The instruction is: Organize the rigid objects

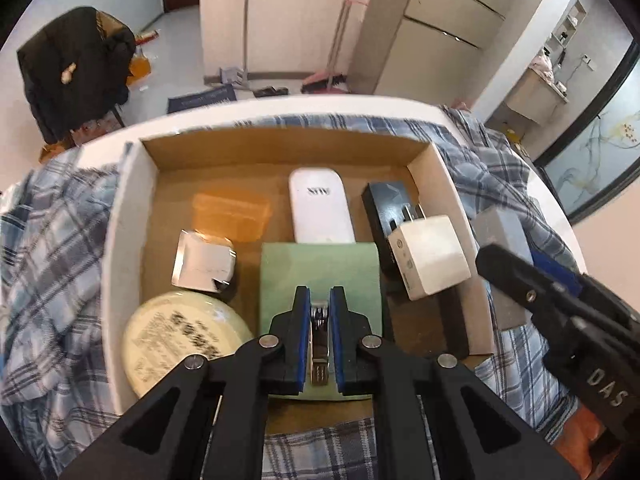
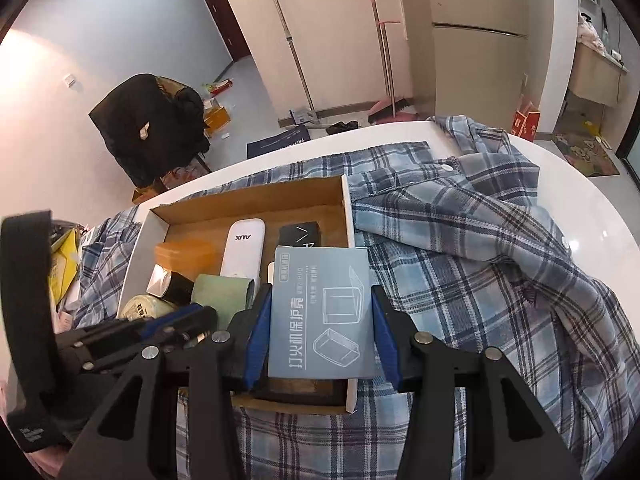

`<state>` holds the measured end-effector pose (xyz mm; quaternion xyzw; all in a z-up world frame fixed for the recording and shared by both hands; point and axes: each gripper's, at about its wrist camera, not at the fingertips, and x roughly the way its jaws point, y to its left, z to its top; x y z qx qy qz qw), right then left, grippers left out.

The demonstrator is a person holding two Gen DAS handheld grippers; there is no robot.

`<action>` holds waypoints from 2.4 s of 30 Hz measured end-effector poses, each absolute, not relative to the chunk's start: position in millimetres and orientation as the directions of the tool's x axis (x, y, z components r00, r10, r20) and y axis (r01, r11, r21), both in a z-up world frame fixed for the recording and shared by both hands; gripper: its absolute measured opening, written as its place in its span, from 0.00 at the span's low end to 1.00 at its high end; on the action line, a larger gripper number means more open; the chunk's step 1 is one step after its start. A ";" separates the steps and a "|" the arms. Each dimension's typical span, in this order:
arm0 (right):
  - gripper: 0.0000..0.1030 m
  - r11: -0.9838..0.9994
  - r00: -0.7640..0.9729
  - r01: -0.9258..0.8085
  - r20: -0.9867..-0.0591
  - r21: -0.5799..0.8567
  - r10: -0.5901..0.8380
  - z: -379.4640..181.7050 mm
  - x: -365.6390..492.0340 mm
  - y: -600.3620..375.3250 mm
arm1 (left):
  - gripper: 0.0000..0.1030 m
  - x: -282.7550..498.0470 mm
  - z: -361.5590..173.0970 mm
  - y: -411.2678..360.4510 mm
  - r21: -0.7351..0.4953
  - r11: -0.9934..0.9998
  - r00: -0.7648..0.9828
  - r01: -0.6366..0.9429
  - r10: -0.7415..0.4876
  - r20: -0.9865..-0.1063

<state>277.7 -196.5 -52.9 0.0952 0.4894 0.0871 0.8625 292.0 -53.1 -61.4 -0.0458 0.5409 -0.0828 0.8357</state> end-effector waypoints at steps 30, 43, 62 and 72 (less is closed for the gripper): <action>0.62 0.972 0.505 -0.137 -0.831 0.191 0.235 -55.7 271.1 -175.4 | 0.86 224.8 66.6 -15.0 -0.041 0.999 0.875 -0.028 0.004 -0.485; 0.89 0.995 0.864 -0.084 -0.493 0.050 0.098 69.7 206.1 -214.5 | 1.00 140.5 133.2 -12.9 -0.011 1.000 0.989 0.012 -0.013 -0.149; 1.00 0.993 0.993 -0.114 -0.021 -0.016 0.113 111.7 17.8 -220.2 | 1.00 -47.4 150.1 -31.3 0.056 0.998 0.997 0.024 -0.028 0.075; 1.00 0.995 0.997 -0.082 -0.009 0.049 0.083 23.2 22.8 -222.1 | 1.00 -24.3 60.1 -5.3 0.018 1.000 0.999 0.023 -0.023 -0.023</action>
